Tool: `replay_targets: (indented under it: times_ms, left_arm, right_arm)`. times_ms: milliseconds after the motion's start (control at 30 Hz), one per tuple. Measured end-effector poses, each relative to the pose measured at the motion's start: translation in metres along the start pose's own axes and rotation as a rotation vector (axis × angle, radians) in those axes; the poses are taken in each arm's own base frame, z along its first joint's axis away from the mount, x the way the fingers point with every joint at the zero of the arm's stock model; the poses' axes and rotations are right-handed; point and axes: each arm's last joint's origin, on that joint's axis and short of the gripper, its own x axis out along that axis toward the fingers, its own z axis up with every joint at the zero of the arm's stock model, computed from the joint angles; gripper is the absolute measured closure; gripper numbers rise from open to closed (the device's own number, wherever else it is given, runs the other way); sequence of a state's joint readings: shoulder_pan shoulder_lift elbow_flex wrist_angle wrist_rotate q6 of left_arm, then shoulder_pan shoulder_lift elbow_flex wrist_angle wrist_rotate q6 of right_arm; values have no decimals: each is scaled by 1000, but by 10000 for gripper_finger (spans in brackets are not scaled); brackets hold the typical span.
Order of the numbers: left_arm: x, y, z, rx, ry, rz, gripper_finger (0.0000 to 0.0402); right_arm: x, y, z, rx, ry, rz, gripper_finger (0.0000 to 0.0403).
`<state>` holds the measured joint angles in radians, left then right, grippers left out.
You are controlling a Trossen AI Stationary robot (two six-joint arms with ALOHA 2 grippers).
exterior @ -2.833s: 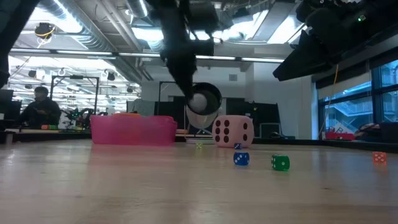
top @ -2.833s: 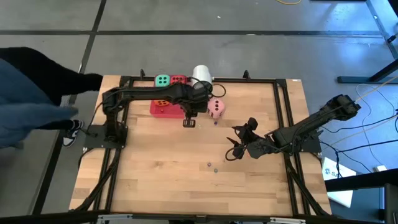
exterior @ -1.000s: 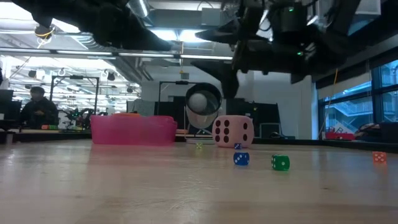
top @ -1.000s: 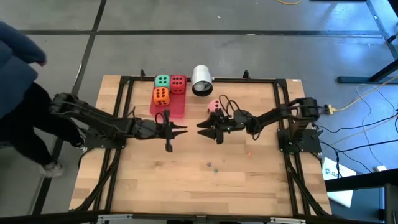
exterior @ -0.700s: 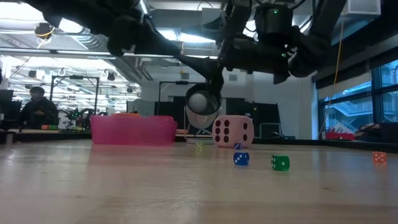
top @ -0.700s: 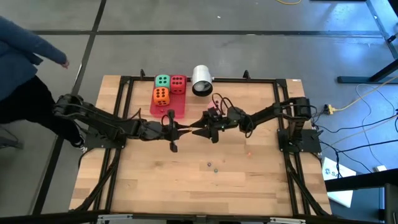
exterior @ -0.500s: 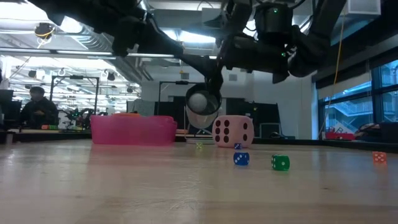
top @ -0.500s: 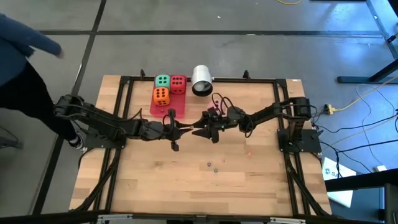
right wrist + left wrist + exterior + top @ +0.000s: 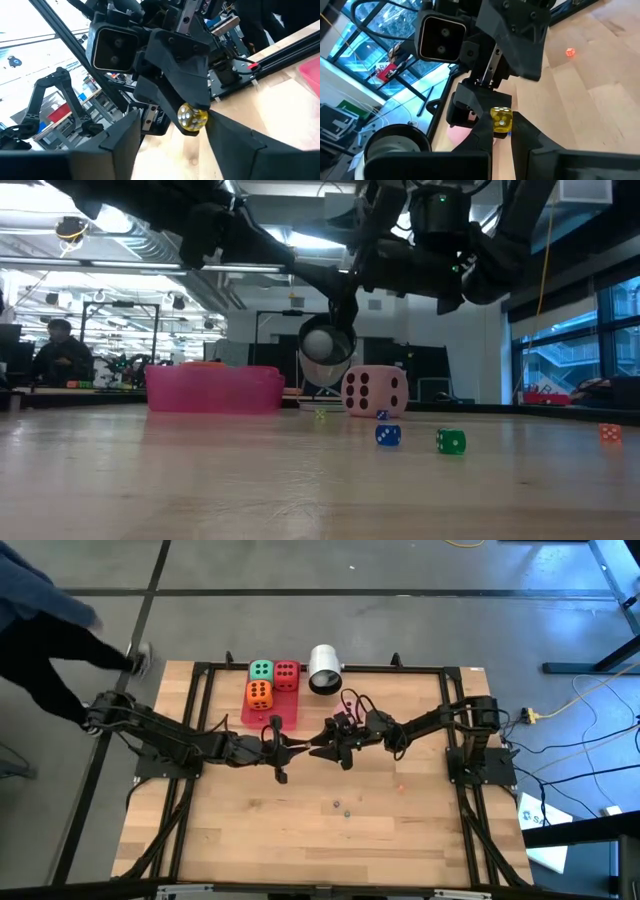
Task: Pick & Place Dice
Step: Put the small yellow dice into the red bin
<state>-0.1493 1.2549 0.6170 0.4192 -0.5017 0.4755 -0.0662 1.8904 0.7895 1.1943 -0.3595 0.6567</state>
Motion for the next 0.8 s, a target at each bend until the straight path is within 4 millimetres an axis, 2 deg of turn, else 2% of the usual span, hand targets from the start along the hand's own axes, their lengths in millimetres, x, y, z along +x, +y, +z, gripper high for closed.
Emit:
replay_targets:
  times_ms: [333,800]
  left_arm:
    - [0,0,1,-9,-15,-26,386]
    - [0,-3,0,-6,-20,-81,386]
  right_arm:
    - [0,0,0,-9,0,-4,268]
    - [0,0,-1,-19,6,1,340]
